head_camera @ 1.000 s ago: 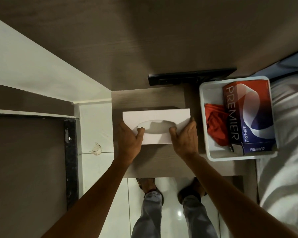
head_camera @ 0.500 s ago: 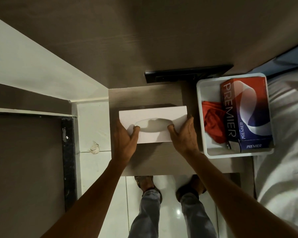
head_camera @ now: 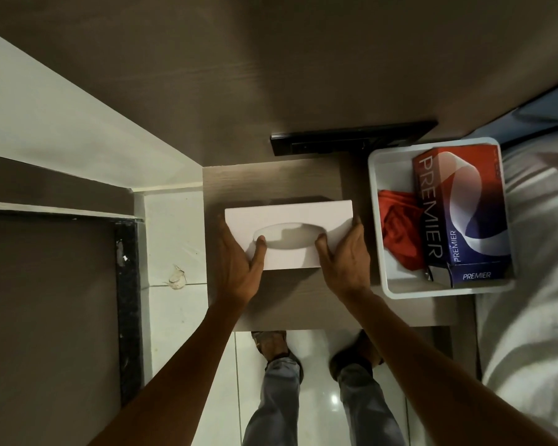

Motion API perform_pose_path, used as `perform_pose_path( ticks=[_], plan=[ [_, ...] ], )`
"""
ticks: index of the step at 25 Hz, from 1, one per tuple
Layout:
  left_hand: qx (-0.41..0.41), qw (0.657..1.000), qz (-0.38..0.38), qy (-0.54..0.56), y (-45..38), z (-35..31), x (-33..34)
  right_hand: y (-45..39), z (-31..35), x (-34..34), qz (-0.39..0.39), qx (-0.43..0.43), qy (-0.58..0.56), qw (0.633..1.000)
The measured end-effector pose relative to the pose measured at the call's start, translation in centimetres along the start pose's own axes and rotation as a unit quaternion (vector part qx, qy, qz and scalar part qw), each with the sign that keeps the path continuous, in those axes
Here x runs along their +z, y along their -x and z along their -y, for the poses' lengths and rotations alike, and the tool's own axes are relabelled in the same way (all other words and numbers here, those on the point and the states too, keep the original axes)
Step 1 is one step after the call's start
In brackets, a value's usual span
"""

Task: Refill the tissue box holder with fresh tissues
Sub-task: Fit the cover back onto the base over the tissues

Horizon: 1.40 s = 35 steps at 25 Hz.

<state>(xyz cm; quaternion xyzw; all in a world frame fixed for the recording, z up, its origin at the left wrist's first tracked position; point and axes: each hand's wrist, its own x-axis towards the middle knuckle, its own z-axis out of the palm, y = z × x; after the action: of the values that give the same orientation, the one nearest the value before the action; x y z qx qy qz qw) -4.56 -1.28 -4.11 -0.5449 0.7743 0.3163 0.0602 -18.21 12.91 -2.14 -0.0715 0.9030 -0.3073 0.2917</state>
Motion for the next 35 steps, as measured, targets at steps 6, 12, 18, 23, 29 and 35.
perform_pose_path(
  ticks=[6, 12, 18, 23, 29, 35],
  plan=[
    [-0.029, 0.996, -0.085, -0.022, 0.7, -1.2, 1.4, 0.0, -0.3, 1.3, -0.057, -0.014, 0.016, 0.998],
    [-0.045, 0.985, -0.062, 0.155, 0.8, -1.4, 0.0, -0.7, -0.8, -0.3, -0.02, -0.003, -0.062, 0.998],
    [-0.2, 0.942, -0.046, 0.266, 1.7, -2.9, -2.0, -1.1, -0.4, -1.5, 0.003, 0.069, -0.011, 0.998],
    [-0.193, 0.953, -0.034, 0.231, 1.4, -3.2, -2.8, -1.5, 0.8, -1.3, 0.013, 0.102, -0.015, 0.995],
    [-0.158, 0.973, -0.028, 0.167, 2.0, -2.7, -3.5, -1.0, 0.5, -1.7, 0.032, 0.077, 0.008, 0.997],
    [-0.139, 0.977, -0.013, 0.163, 1.5, -2.3, -3.5, -1.4, 0.5, -1.5, 0.057, 0.076, 0.013, 0.995]
  ],
)
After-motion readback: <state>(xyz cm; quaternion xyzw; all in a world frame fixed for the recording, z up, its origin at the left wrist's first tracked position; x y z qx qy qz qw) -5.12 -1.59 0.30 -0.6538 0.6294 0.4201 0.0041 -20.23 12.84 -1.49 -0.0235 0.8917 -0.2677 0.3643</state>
